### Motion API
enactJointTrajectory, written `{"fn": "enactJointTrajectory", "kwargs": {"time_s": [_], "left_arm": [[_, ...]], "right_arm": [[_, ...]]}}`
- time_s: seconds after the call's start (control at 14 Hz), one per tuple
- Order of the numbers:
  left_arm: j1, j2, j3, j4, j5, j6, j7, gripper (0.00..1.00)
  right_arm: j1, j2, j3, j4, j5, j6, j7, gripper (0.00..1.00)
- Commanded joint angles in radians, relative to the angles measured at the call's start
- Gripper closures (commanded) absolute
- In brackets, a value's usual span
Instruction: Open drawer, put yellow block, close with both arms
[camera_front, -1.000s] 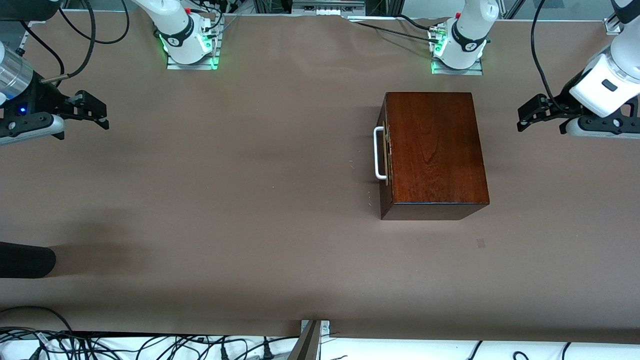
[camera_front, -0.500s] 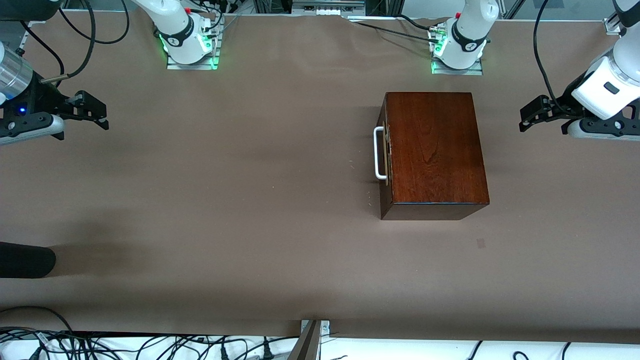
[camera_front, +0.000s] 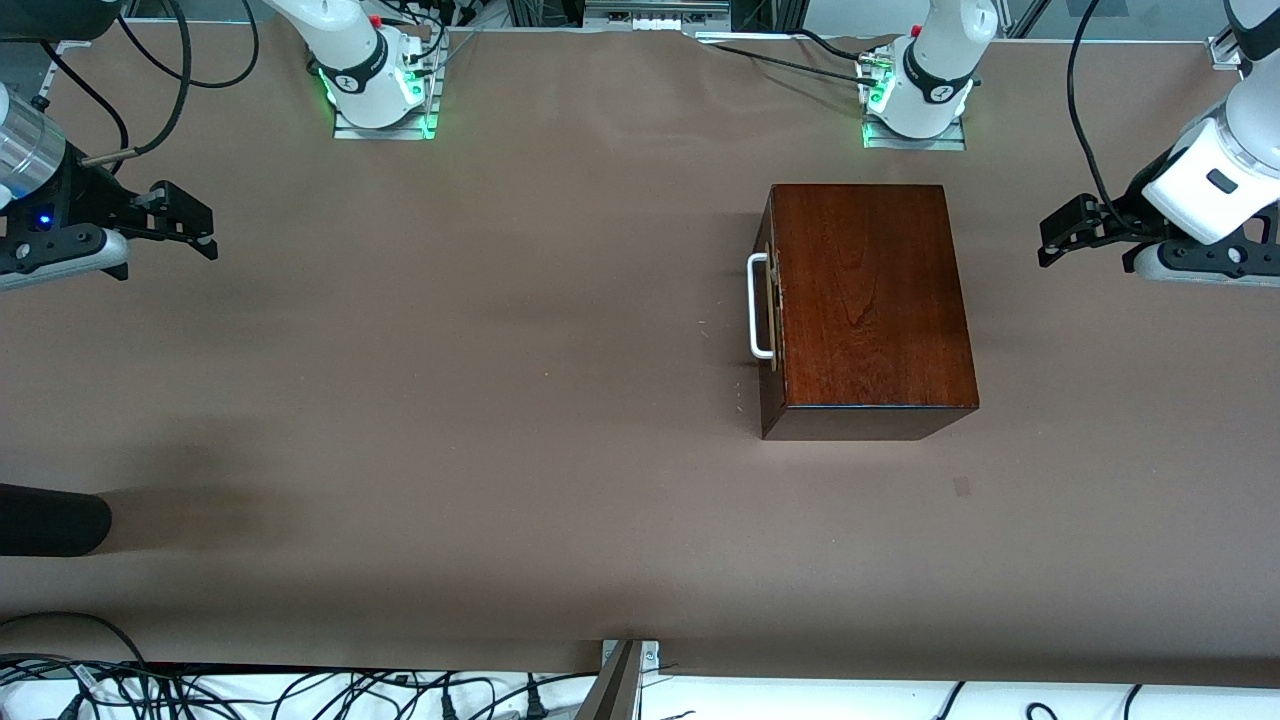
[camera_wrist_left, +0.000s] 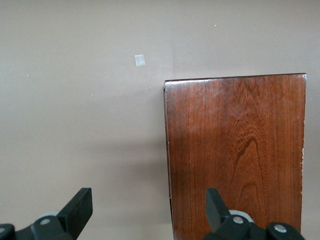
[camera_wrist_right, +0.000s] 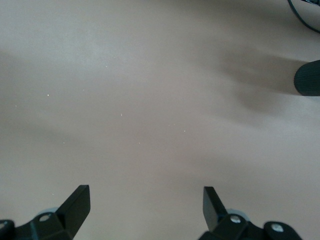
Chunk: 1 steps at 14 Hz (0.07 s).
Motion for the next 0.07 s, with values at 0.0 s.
{"fn": "enactJointTrajectory", "kwargs": {"time_s": [0.0], "left_arm": [[0.004,0.016,-0.003,0.033,0.017,-0.016,0.02,0.0]], "right_arm": [[0.002,0.003,0.002,0.016,0.003,-0.006,0.011,0.0]]}}
